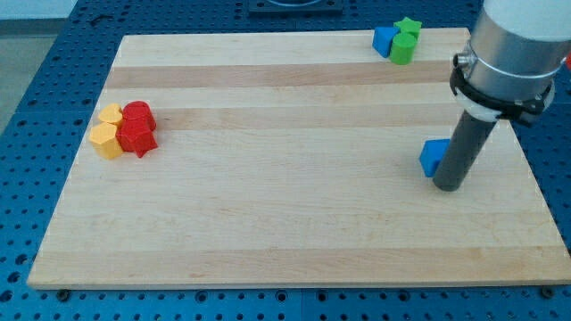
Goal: Push the blue cube towards the green circle
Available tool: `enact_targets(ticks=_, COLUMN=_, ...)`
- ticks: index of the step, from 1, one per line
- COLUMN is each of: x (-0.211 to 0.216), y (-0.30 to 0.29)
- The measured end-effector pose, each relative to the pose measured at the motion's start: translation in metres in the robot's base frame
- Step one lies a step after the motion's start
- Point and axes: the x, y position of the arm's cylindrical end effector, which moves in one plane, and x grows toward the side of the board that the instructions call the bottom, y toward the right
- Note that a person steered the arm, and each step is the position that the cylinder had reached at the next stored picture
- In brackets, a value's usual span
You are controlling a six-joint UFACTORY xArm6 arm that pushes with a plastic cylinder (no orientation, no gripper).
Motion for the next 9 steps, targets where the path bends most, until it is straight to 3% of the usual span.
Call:
enact_targets(ticks=6, x=-0.163, y=0.0)
enact_targets(ticks=9, x=-0.188, y=0.001)
